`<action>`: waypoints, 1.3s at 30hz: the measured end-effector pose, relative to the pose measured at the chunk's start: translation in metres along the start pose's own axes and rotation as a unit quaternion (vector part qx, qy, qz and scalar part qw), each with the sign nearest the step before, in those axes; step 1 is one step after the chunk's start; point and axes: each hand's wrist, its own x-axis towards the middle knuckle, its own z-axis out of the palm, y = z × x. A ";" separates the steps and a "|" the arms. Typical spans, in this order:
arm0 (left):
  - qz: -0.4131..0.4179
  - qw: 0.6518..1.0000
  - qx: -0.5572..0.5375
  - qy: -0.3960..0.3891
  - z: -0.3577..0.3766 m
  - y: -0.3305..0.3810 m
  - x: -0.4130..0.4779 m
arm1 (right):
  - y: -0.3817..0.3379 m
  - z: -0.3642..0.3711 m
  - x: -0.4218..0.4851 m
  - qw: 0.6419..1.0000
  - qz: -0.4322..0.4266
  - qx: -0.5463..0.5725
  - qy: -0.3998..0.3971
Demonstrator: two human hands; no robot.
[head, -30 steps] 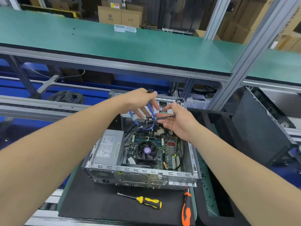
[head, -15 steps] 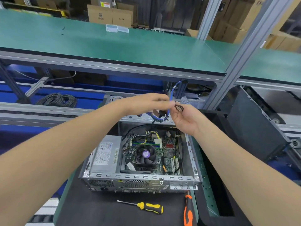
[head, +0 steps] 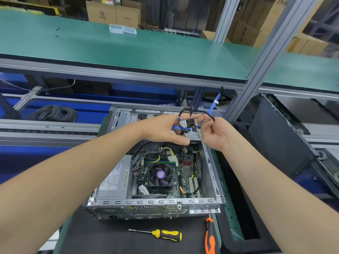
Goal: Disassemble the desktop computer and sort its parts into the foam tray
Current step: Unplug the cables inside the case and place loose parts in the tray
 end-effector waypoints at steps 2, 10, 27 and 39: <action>-0.017 0.999 -0.039 0.027 0.006 0.001 0.004 | 0.001 -0.002 0.001 1.000 0.021 0.005 0.009; -0.083 0.928 -0.282 0.229 0.016 -0.028 0.000 | 0.020 -0.013 0.007 0.964 0.016 -0.265 0.003; -0.250 0.745 -0.419 0.455 0.046 -0.076 -0.043 | 0.134 -0.053 0.074 0.902 -0.005 -0.423 0.087; -0.323 0.796 -0.328 0.393 0.045 -0.062 -0.040 | 0.151 -0.043 0.100 0.874 -0.087 -0.458 0.137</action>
